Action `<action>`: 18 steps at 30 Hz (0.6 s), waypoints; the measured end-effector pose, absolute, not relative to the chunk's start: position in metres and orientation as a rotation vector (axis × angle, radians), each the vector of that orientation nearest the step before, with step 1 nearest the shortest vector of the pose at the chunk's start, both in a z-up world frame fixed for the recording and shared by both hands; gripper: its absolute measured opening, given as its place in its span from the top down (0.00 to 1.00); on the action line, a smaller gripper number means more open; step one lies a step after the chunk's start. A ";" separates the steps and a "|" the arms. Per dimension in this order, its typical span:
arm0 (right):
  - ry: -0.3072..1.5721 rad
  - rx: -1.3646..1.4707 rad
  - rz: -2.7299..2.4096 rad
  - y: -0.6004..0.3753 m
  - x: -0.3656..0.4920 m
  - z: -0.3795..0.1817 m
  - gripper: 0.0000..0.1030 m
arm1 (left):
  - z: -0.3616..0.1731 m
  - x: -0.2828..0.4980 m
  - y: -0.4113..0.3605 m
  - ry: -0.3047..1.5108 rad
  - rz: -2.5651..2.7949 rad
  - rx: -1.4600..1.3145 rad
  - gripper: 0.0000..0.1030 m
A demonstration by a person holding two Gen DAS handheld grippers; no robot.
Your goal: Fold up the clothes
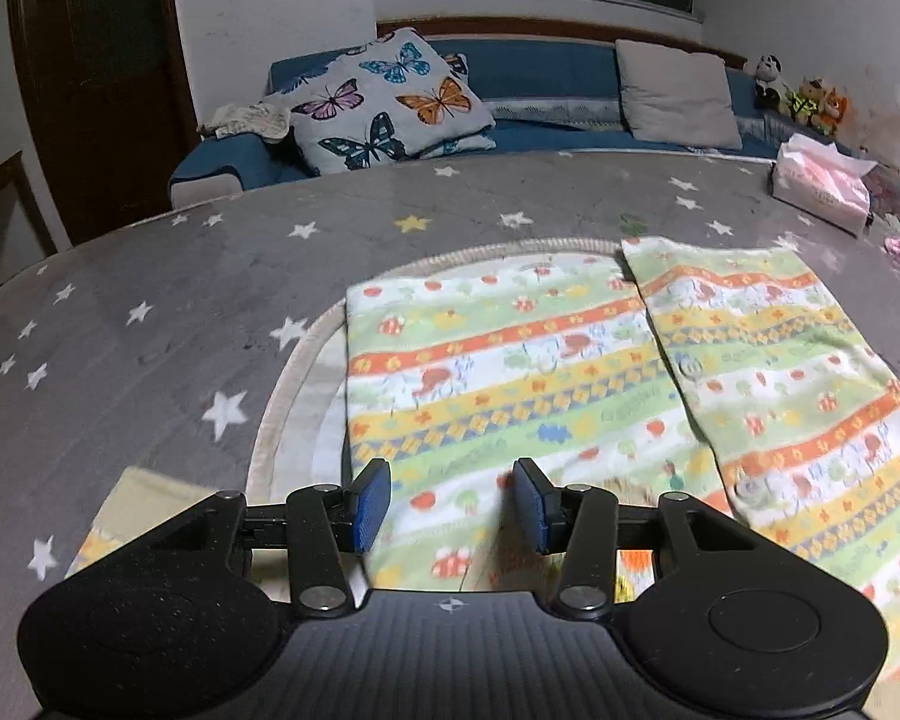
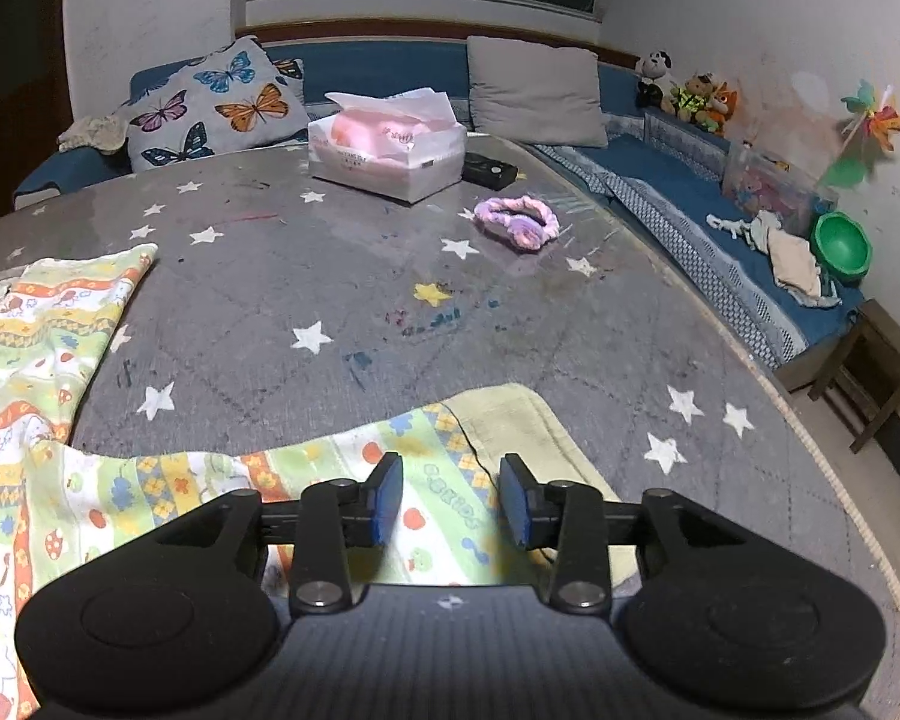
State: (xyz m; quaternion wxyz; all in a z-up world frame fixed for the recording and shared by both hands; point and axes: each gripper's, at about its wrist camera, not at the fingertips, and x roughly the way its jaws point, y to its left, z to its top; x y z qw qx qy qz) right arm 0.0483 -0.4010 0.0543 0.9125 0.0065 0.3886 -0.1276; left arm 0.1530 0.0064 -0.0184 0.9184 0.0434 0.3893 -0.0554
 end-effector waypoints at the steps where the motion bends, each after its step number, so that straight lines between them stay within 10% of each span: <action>1: 0.796 0.012 -0.253 -0.399 0.049 0.056 0.65 | -0.019 0.156 0.005 0.800 -0.114 0.089 0.54; 18: 0.750 -0.038 0.167 -0.286 0.069 0.067 0.55 | -0.009 0.096 0.056 0.720 0.002 0.112 0.52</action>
